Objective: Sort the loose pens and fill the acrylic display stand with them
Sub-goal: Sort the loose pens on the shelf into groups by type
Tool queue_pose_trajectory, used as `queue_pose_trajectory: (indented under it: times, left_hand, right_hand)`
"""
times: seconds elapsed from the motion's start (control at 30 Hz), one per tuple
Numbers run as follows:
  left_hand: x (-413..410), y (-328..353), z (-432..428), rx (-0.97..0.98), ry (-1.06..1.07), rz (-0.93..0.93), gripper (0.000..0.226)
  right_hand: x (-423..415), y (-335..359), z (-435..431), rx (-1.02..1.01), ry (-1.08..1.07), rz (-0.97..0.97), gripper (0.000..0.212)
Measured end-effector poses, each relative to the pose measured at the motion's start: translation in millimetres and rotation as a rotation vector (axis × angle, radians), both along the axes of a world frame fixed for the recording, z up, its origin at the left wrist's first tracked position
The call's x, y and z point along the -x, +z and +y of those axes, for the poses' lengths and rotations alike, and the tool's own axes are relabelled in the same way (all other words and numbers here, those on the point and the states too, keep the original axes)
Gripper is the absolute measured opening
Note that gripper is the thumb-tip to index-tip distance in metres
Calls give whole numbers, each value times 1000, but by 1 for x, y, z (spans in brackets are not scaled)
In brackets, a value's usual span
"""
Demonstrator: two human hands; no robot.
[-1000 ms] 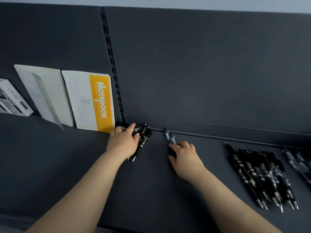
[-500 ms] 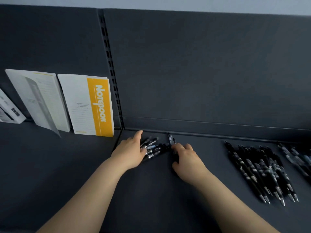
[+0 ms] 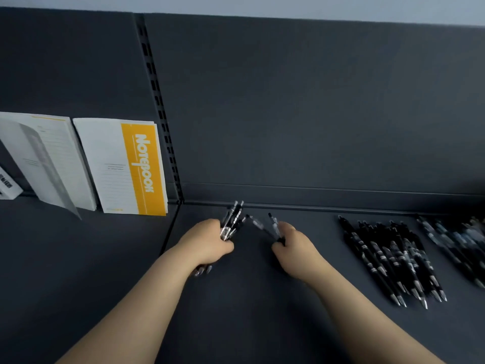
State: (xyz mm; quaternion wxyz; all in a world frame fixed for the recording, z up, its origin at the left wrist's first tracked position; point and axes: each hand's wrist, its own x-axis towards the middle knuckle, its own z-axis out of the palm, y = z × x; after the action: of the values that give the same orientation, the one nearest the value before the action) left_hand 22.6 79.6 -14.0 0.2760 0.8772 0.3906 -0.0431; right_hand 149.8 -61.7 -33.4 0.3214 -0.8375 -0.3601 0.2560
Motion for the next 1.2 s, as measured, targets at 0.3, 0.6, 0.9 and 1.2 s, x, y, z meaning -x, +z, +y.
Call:
queue_pose_trajectory:
  times: [0.3,0.6,0.9,1.2]
  left_hand:
    - [-44,10,-58,1095,454,-765,13]
    - [-93,20,-121,1073,332,-770,17]
    - [-154,23,-178,1149,380,-732,13]
    - [-193,17,-217,1192,445,-686,10]
  right_hand:
    - [-6,12,-39,-422,-15,603,29]
    - [-40,19,-87,-336,12,328,42]
    - [-114,30,-169,-268,-242,202,67]
    - [-207,40,-251,190,-469,-312,65]
